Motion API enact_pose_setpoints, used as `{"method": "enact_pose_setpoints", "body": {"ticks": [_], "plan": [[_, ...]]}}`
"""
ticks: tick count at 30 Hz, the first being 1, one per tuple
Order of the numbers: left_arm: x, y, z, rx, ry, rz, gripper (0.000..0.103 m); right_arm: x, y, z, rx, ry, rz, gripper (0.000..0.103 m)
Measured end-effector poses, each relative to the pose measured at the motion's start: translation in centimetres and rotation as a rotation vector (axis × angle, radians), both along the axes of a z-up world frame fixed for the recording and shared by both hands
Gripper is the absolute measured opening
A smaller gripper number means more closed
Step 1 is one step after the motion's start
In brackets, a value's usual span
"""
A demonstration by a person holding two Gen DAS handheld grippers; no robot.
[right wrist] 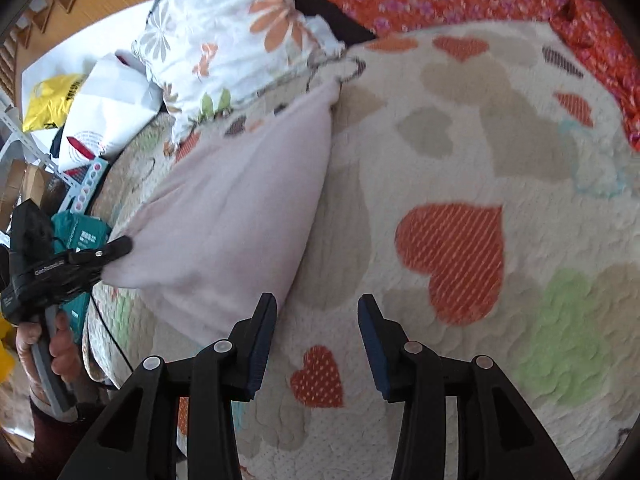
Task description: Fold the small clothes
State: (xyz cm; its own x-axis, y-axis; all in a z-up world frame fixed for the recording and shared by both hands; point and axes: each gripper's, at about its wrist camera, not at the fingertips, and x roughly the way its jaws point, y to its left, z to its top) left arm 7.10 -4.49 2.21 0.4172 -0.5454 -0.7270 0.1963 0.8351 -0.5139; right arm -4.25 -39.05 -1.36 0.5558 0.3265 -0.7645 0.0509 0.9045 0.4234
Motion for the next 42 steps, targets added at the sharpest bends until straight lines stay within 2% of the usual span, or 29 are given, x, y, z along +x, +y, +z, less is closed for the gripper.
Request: {"method": "enact_pose_setpoints", "body": {"ticks": [2, 7, 9, 12, 14, 15, 16, 17, 19, 21, 22, 24, 26, 27, 28, 30, 31, 32, 33, 36, 38, 40, 41, 42], "plan": [[0.4, 0.7, -0.5, 0.037, 0.016, 0.040, 0.007, 0.1, 0.2, -0.2, 0.006, 0.010, 0.003, 0.046], [1.7, 1.4, -5.0, 0.125, 0.162, 0.092, 0.008, 0.4, 1.5, -2.1, 0.010, 0.062, 0.039, 0.046], [1.4, 1.0, -5.7, 0.167, 0.161, 0.087, 0.008, 0.3, 2.3, -2.3, 0.012, 0.053, 0.063, 0.046], [1.0, 0.3, -5.3, 0.208, 0.130, 0.079, 0.008, 0.7, 3.8, -1.7, -0.002, -0.007, 0.074, 0.046], [1.0, 0.2, -5.2, 0.210, 0.125, 0.081, 0.008, 1.6, 4.8, -1.1, 0.000, -0.059, 0.056, 0.043], [1.0, 0.3, -5.3, 0.205, 0.129, 0.084, 0.009, 2.1, 5.3, -0.9, 0.004, -0.080, 0.049, 0.038], [1.0, 0.5, -5.3, 0.199, 0.133, 0.087, 0.009, 2.7, 5.8, -0.7, 0.004, -0.097, 0.048, 0.028], [1.0, 0.6, -5.4, 0.190, 0.139, 0.093, 0.009, 3.2, 6.7, -0.8, 0.009, -0.102, 0.062, 0.027], [1.3, 1.0, -5.6, 0.187, 0.147, 0.107, 0.009, 3.9, 8.2, -2.1, 0.043, -0.051, 0.117, 0.027], [1.5, 1.2, -5.9, 0.212, 0.148, 0.123, 0.009, 4.4, 10.4, -5.2, 0.118, 0.088, 0.236, 0.028], [1.5, 1.3, -6.0, 0.227, 0.149, 0.131, 0.009, 3.9, 10.7, -5.1, 0.097, 0.052, 0.240, 0.028], [1.5, 1.8, -6.0, 0.200, 0.160, 0.137, 0.009, 3.4, 11.2, -4.2, 0.037, 0.052, 0.283, 0.027], [1.2, 2.3, -5.4, 0.166, 0.151, 0.141, 0.012, 3.1, 10.5, -3.1, 0.038, 0.052, 0.290, 0.027], [1.0, 2.4, -5.0, 0.162, 0.137, 0.144, 0.013, 2.9, 9.4, -2.4, 0.074, 0.033, 0.270, 0.027], [0.7, 2.7, -4.4, 0.166, 0.111, 0.155, 0.018, 2.8, 8.2, -1.8, 0.109, 0.013, 0.234, 0.029], [-0.1, 3.4, -3.3, 0.185, 0.048, 0.190, 0.029, 2.8, 5.9, -1.4, 0.159, -0.010, 0.157, 0.043], [-0.3, 3.8, -3.0, 0.185, 0.022, 0.205, 0.045, 3.1, 4.6, -1.7, 0.187, -0.012, 0.103, 0.057], [-0.5, 4.1, -2.8, 0.170, 0.007, 0.217, 0.061, 3.5, 3.9, -2.3, 0.204, 0.001, 0.067, 0.066], [-0.6, 4.4, -2.9, 0.139, 0.001, 0.225, 0.070, 3.8, 3.4, -2.9, 0.215, 0.017, 0.047, 0.067], [0.0, 4.7, -4.1, 0.009, 0.053, 0.192, 0.076, 5.1, 3.2, -6.2, 0.339, 0.079, 0.024, 0.067], [0.7, 3.9, -5.6, -0.053, 0.114, 0.141, 0.080, 5.4, 3.7, -6.1, 0.352, 0.046, 0.025, 0.067], [0.8, 2.9, -7.5, -0.044, 0.160, 0.111, 0.080, 6.0, 4.8, -5.9, 0.367, 0.048, 0.053, 0.067], [0.8, 2.5, -8.1, -0.025, 0.171, 0.105, 0.080, 6.0, 5.3, -5.9, 0.362, 0.047, 0.058, 0.062], [0.6, 1.8, -8.2, 0.008, 0.141, 0.103, 0.079, 5.8, 5.4, -5.9, 0.352, 0.050, 0.060, 0.061]]}}
